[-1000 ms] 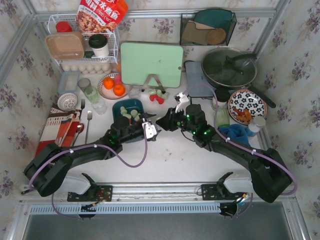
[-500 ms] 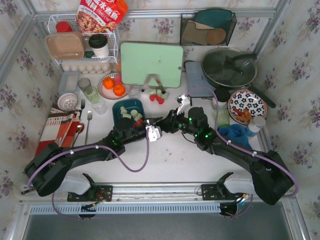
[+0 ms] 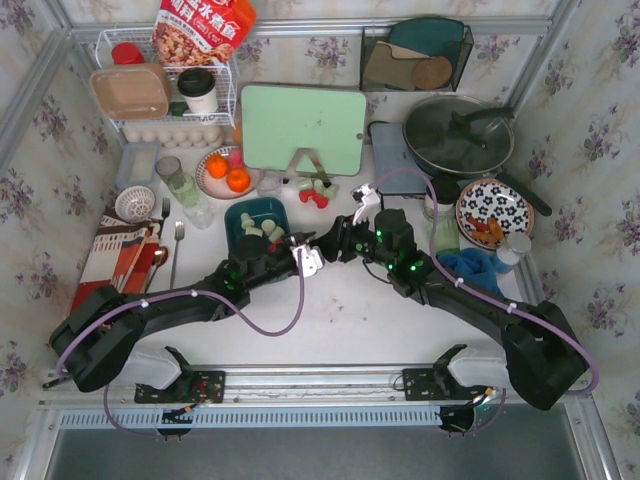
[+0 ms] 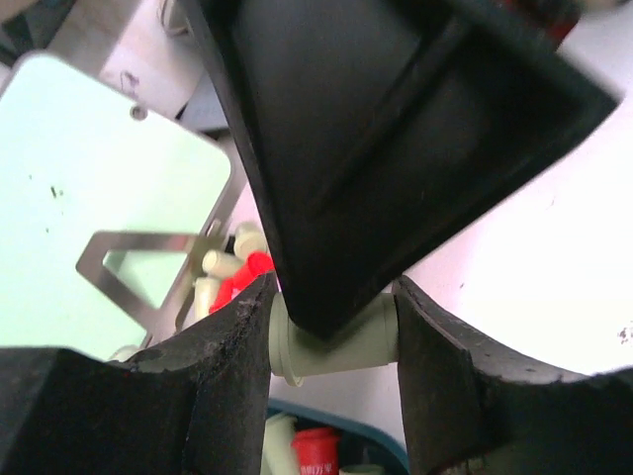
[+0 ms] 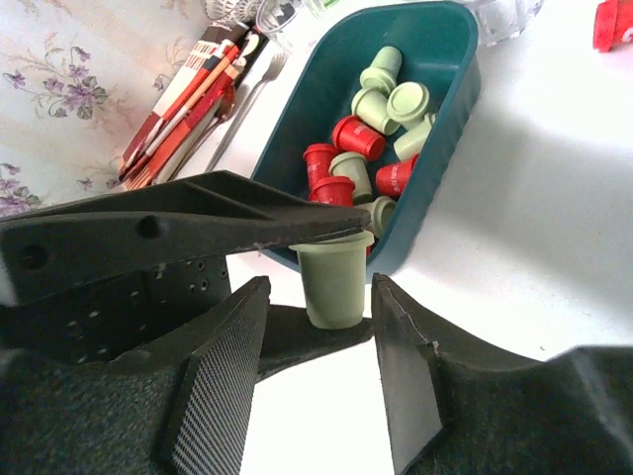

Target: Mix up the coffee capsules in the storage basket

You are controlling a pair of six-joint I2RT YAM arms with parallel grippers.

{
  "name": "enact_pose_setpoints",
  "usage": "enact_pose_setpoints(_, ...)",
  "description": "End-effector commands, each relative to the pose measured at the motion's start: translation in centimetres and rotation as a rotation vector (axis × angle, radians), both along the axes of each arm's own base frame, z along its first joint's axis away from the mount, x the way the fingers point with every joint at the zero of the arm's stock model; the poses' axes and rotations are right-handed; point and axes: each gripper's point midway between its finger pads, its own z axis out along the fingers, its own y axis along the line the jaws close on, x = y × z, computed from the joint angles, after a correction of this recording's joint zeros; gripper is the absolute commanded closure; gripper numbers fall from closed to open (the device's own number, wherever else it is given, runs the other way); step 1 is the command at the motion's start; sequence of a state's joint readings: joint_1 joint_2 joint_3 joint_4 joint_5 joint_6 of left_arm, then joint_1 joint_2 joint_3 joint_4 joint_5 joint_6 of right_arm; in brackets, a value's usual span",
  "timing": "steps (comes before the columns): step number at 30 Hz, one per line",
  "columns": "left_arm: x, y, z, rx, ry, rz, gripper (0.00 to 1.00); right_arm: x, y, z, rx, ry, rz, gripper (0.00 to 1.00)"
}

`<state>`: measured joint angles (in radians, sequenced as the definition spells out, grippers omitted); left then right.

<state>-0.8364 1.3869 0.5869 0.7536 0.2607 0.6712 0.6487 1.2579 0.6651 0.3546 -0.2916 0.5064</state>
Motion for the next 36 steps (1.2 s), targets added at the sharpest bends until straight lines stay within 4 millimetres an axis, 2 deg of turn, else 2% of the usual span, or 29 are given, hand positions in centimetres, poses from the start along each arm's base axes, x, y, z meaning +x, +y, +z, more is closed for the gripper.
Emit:
enact_pose_setpoints(1,1.2,1.3,-0.8,-0.002,0.040,0.084,0.98,1.0,-1.1,0.0,-0.075,-0.024,-0.061,0.46)
enact_pose_setpoints(5,2.3,2.7,-1.0,-0.022,0.087,0.143,1.00,1.7,-1.8,-0.1,-0.121,-0.021,-0.106,0.44)
enact_pose_setpoints(7,3.6,4.1,-1.4,-0.019,0.127,0.211,1.00,2.1,-2.3,-0.6,-0.153,-0.010,-0.137,0.44)
enact_pose_setpoints(12,8.9,9.7,-1.7,-0.075,0.301,0.523,1.00,3.4,-4.0,-1.9,-0.224,-0.009,-0.241,0.44)
enact_pose_setpoints(13,9.8,10.6,-2.4,-0.069,0.348,0.576,1.00,3.7,-4.3,-2.3,-0.240,-0.006,-0.260,0.44)
enact_pose_setpoints(18,13.9,13.5,-4.6,-0.040,0.477,0.773,0.99,4.6,-4.7,-4.3,-0.297,0.011,-0.299,0.44)
enact_pose_setpoints(23,17.1,14.1,-6.0,-0.055,0.606,0.882,0.97,6.0,-4.5,-5.7,-0.332,0.022,-0.330,0.44)
enact_pose_setpoints(26,18.2,14.5,-7.2,-0.053,0.638,0.944,0.90,7.6,-4.7,-6.2,-0.355,0.010,-0.385,0.44)
enact_pose_setpoints(28,18.5,14.8,-8.1,-0.047,0.663,0.980,0.88,8.7,-4.9,-6.6,-0.369,-0.008,-0.429,0.43)
enact_pose_setpoints(32,18.6,15.1,-10.0,-0.032,0.715,1.023,0.86,11.5,-4.5,-6.1,-0.367,-0.142,-0.473,0.43)
enact_pose_setpoints(35,18.6,15.4,-10.6,-0.036,0.737,1.044,0.83,14.1,-4.1,-5.8,-0.379,-0.188,-0.525,0.42)
enact_pose_setpoints(36,18.6,15.6,-10.6,-0.040,0.737,1.050,0.79,15.0,-3.8,-6.7,-0.403,-0.185,-0.532,0.42)
